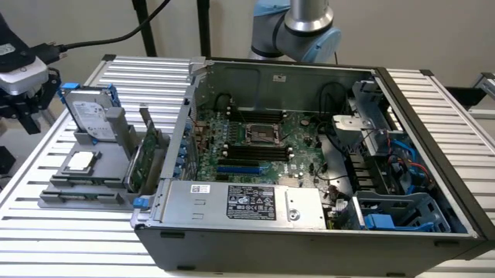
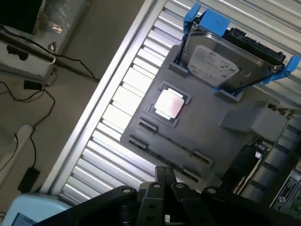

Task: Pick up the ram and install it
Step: 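Reach for the ram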

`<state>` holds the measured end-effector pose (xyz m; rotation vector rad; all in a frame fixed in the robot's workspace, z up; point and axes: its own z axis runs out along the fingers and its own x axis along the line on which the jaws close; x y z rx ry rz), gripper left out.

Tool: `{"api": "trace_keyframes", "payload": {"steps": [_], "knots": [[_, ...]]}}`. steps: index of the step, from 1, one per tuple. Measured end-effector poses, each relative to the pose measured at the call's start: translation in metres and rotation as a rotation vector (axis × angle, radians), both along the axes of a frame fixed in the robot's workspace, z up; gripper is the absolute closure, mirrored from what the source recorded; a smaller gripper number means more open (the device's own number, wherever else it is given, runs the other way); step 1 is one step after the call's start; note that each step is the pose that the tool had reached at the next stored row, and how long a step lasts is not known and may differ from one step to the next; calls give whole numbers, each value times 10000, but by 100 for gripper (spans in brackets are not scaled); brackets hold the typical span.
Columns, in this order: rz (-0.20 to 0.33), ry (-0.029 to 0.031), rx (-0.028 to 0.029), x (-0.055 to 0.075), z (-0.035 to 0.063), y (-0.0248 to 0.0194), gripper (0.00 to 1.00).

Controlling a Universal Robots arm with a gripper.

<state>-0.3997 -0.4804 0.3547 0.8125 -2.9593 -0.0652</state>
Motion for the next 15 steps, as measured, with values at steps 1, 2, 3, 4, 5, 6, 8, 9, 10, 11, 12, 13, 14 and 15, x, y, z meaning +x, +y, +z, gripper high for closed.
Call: {"api": "trace_keyframes", "payload": {"steps": [1, 2, 3, 4, 5, 6, 8, 9, 10, 11, 12, 13, 14, 15], "knots": [[179, -1, 0, 0, -6, 0, 100], [366, 0, 0, 0, -11, 0, 100], [544, 0, 0, 0, -17, 0, 100], [725, -1, 0, 0, -24, 0, 100], [904, -1, 1, 0, -31, 0, 100], [1084, 0, 0, 0, -37, 0, 100], [1459, -1, 0, 0, -50, 0, 100], [1640, -2, 0, 0, -56, 0, 100], [1808, -4, 0, 0, -62, 0, 100], [1994, -12, -1, 0, -68, 0, 100], [2180, -24, -2, 0, -73, 0, 100], [2364, -36, -3, 0, -79, 0, 100], [2545, -51, -4, 0, -84, 0, 100], [2723, -84, -8, -1, -88, 0, 100]]}}
